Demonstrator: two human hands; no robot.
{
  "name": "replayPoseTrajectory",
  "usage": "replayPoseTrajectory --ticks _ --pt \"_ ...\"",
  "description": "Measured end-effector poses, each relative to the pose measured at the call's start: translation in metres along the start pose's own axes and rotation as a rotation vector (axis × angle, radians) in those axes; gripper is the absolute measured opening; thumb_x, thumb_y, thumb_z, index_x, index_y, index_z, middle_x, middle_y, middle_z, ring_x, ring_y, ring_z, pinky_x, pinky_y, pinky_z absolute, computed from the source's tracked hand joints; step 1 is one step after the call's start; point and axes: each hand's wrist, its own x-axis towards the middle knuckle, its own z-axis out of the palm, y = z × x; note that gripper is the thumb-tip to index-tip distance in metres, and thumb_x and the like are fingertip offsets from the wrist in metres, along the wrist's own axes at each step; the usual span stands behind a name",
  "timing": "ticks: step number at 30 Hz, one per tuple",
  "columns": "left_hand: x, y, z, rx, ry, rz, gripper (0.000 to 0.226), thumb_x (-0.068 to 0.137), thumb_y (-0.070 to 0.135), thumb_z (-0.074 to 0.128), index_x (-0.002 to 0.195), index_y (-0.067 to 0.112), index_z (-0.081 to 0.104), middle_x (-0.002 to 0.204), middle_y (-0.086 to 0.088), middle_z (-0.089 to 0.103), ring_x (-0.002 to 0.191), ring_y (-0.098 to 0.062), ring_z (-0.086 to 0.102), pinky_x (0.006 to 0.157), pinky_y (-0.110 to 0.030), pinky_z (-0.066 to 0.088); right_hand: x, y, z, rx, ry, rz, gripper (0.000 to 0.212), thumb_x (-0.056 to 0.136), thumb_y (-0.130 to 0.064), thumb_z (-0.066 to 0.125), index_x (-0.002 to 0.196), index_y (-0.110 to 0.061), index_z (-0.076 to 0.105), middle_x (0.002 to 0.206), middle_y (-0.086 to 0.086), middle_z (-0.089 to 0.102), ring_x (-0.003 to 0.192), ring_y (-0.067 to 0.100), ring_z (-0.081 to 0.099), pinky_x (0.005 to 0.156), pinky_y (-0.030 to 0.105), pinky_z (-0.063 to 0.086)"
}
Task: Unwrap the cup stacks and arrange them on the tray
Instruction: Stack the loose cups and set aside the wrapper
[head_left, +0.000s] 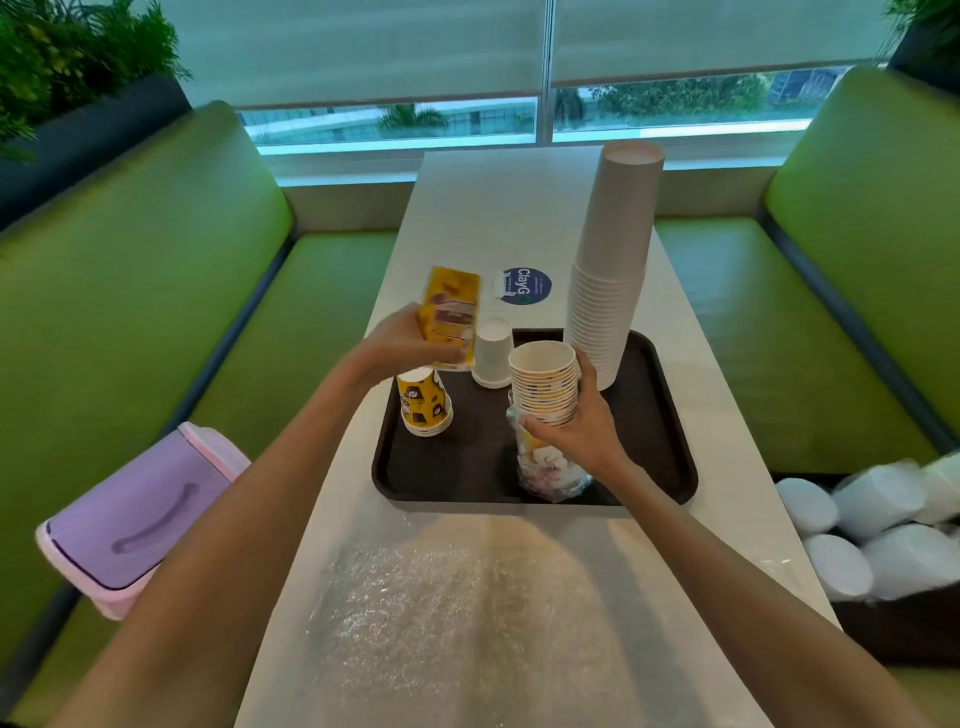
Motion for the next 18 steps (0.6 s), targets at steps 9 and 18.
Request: replayPoseTrajectory --ticks 9,18 --pt "0.006 -0.067 0.017 -0.200 0.418 -0.014 0.080 0.065 0.008 0.086 0.127 0.006 0.035 0.123 -0.007 0.055 0.109 -0.019 0.054 0.088 -0.030 0.044 0.000 0.005 0.003 -0.008 -0.009 0.024 0.106 0.069 -0.033 0.084 0.147 -0.026 0.013 0.147 0.002 0.038 0.135 0.020 0.039 0.109 0.042 0.037" --pt "0.007 -0.078 0.027 -0.150 0.240 -0.174 0.091 0.079 0.028 0.076 0.143 0.013 0.014 0.150 -0.017 0.025 0.135 -0.030 0.033 0.100 -0.030 0.031 0.000 0.004 0.002 -0.017 -0.006 0.022 0.105 0.069 -0.032 0.085 0.147 -0.025 0.014 0.147 0.002 0.039 0.135 0.020 0.040 0.108 0.037 0.037"
